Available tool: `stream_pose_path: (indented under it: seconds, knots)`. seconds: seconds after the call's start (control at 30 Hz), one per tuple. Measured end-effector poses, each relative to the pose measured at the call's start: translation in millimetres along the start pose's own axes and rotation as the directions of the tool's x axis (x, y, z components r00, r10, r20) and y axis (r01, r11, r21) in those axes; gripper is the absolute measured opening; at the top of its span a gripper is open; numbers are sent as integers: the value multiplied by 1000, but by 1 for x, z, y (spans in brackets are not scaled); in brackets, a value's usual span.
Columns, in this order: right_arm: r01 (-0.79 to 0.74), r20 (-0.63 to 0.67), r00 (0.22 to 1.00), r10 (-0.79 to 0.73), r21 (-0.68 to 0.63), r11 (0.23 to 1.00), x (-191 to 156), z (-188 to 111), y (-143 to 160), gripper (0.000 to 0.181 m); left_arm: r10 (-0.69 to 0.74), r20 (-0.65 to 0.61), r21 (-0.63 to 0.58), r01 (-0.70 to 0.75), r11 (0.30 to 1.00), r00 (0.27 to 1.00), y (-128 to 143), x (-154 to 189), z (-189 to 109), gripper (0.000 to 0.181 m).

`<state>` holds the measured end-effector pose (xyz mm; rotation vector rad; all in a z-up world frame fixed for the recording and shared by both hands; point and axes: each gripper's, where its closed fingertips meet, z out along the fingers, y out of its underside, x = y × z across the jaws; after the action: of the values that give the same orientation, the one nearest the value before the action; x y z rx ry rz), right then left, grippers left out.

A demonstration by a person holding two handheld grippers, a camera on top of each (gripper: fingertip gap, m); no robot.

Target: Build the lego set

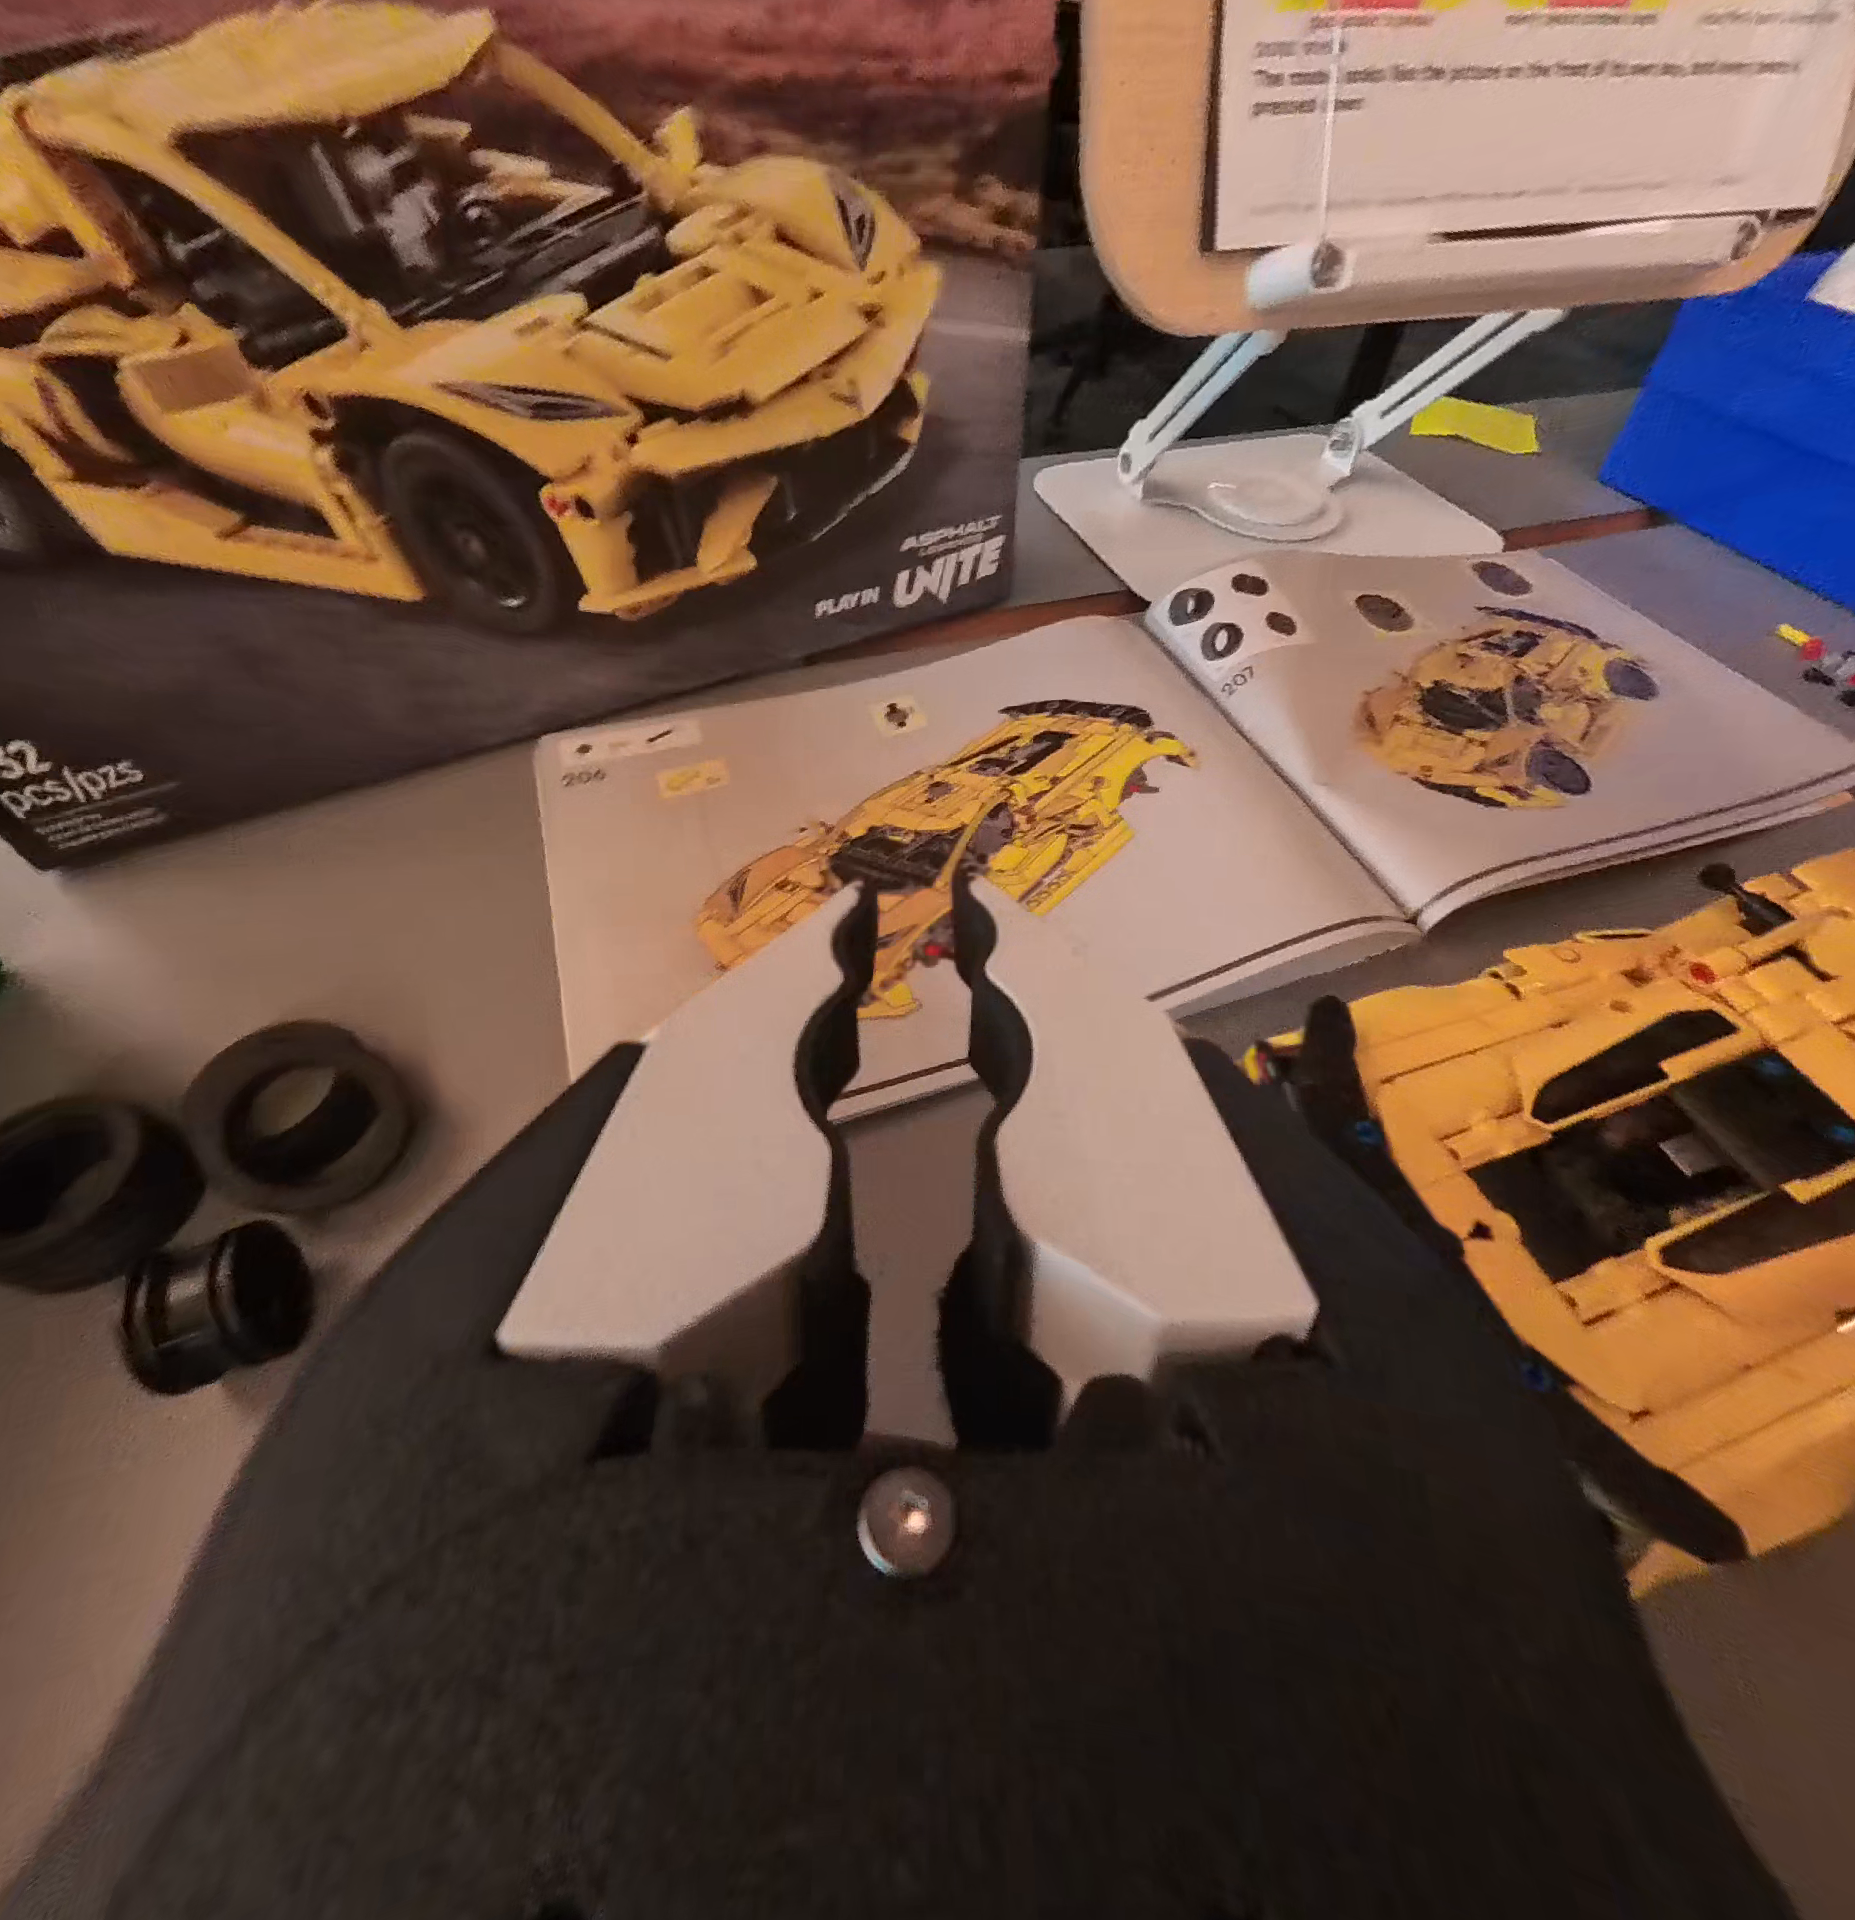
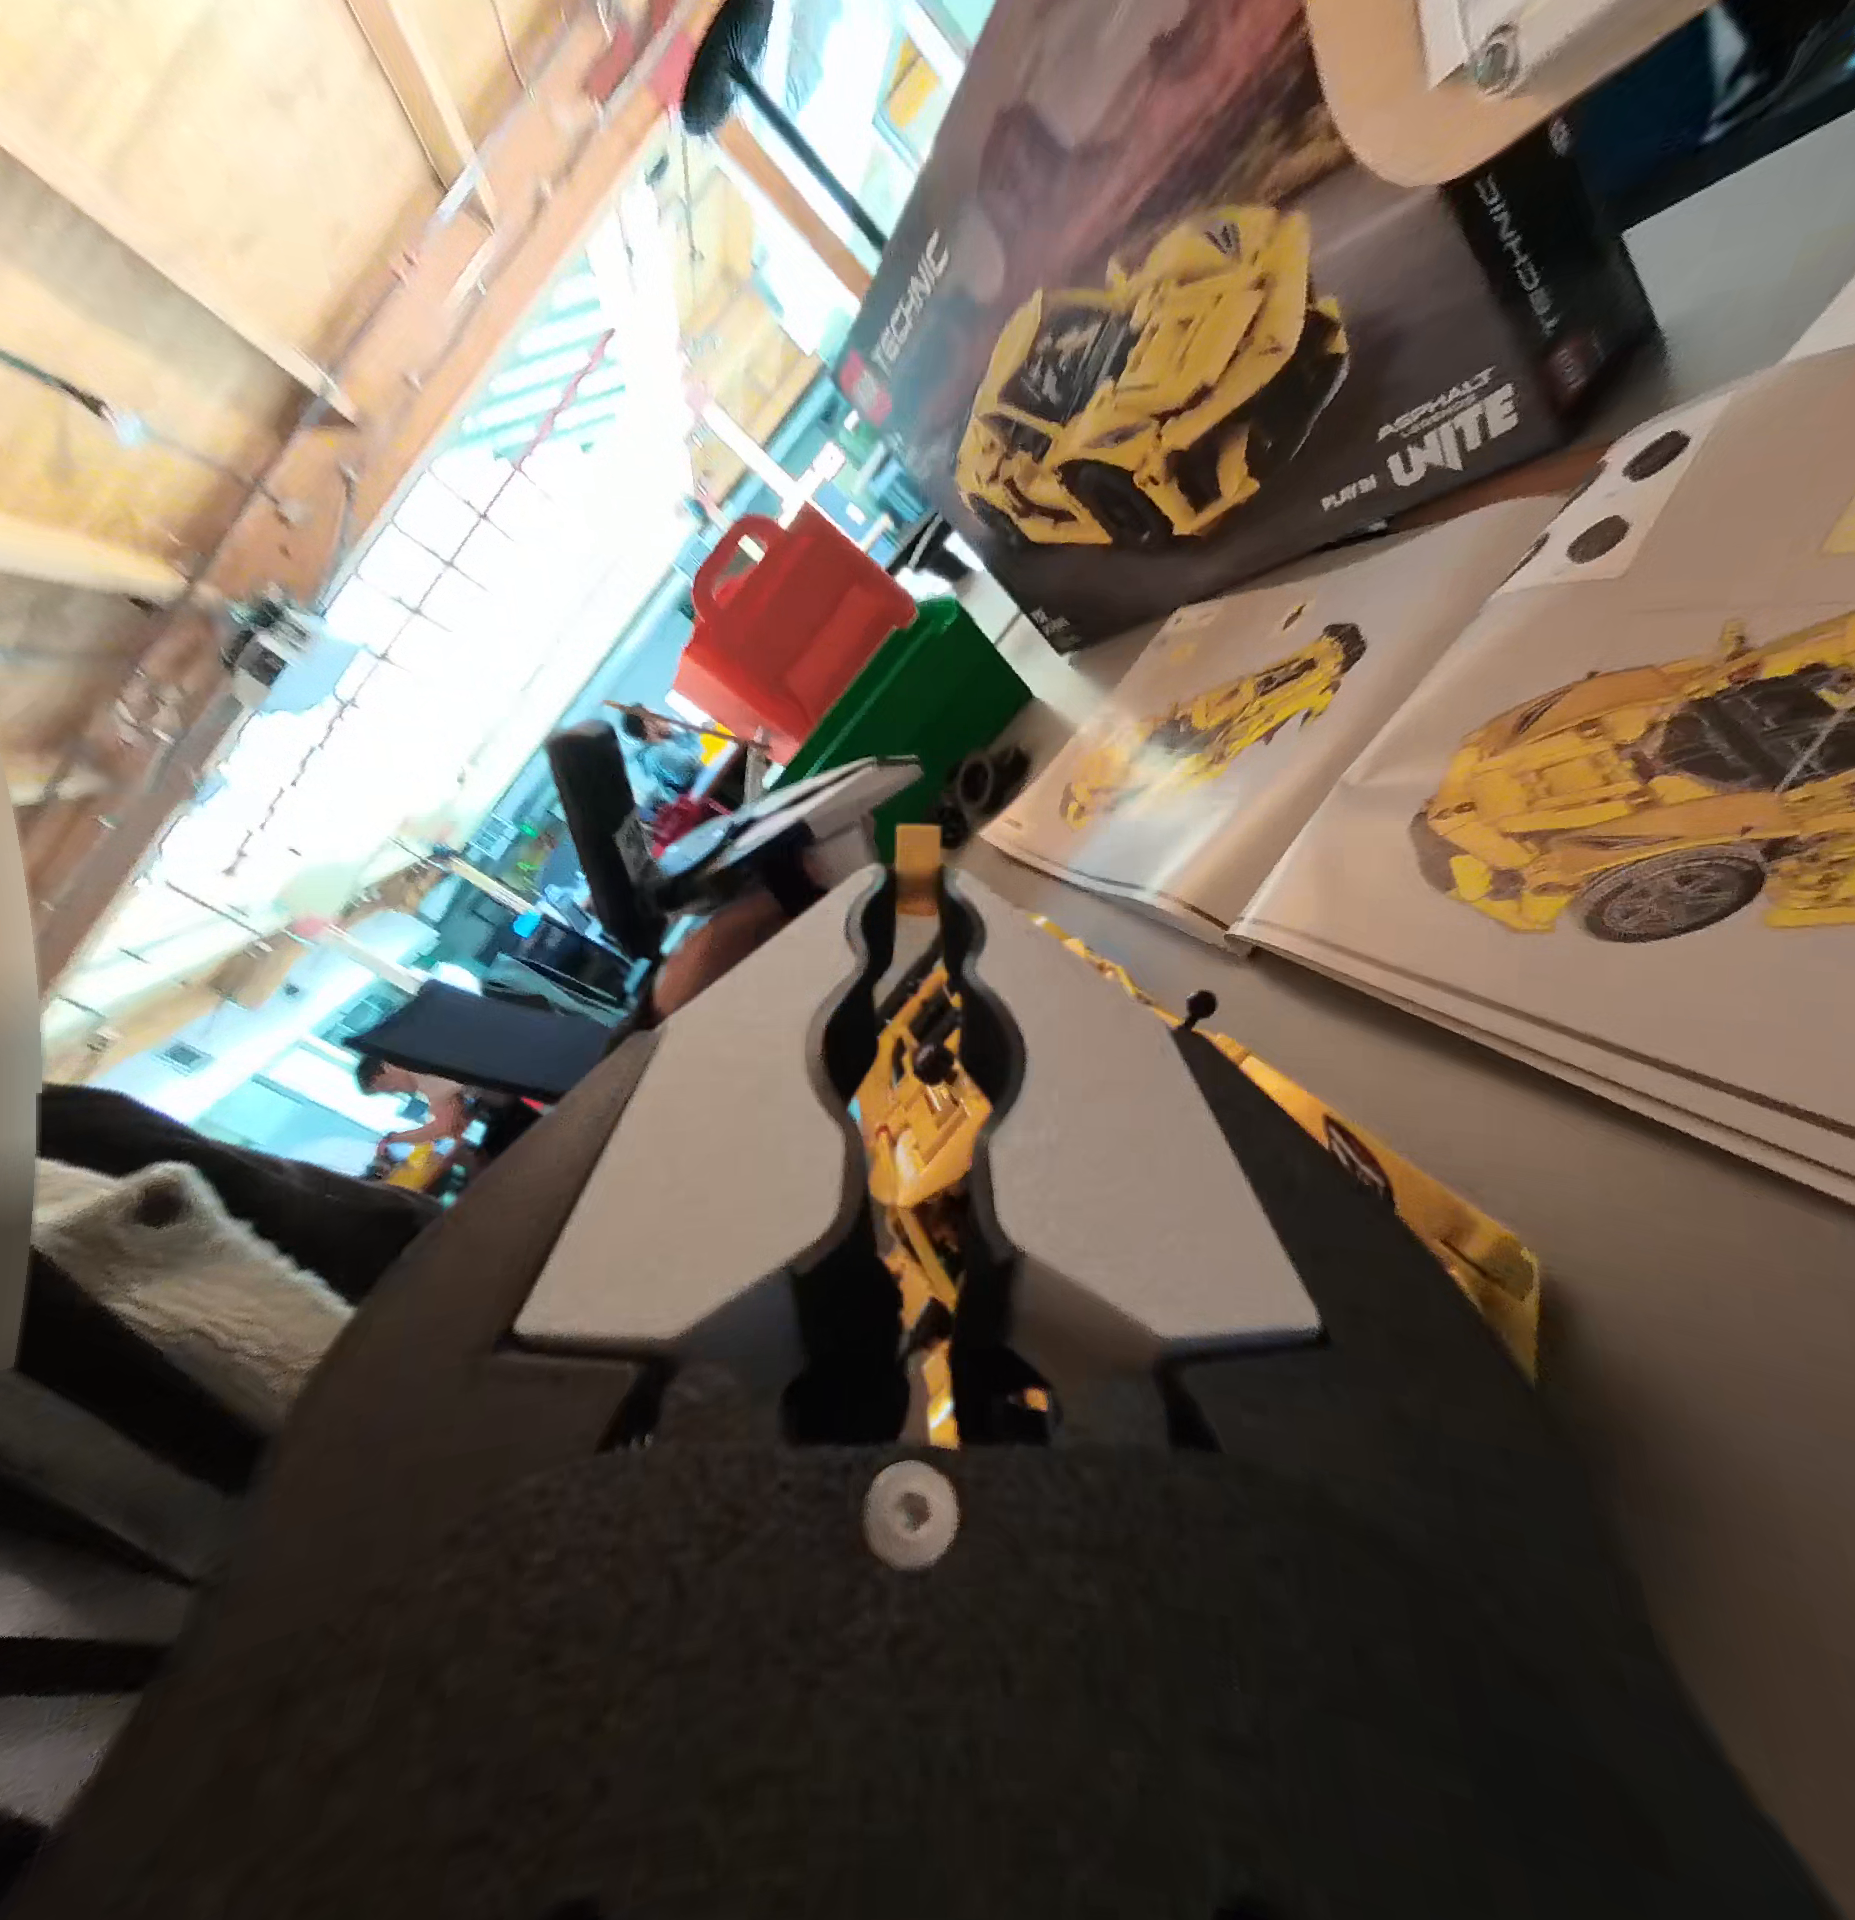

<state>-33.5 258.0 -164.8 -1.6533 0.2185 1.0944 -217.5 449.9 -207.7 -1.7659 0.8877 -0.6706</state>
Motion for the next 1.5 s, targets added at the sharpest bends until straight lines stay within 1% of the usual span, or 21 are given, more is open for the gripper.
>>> stream_pose_path:
  seconds: [0.13,0.23,0.3,0.4,0.6,1.07,1.5]
  knots:
    - [-144,65,988,142,27,989,7,-4,-3,7,53,51,-47,-50,998,997,8,-10,2,14]
    - [-184,91,979,180,29,983,8,-5,-4,7,85,51,-37,-83,996,995,7,-6,2,13]
    - [-182,83,980,179,29,983,10,-6,-4,7,97,42,-45,-96,994,994,10,-3,3,13]
    - [-182,82,980,179,27,983,10,-6,-4,7,79,6,-61,-78,995,997,14,2,6,14]
    - [-204,92,975,202,17,979,11,-4,-1,7,85,-14,-88,-86,992,996,20,7,10,14]
    - [-207,97,973,207,-15,978,6,2,4,7,105,-28,-50,-106,993,994,11,13,5,14]
    - [-209,93,973,210,-23,978,6,4,6,7,119,-55,-45,-122,992,991,10,21,4,14]
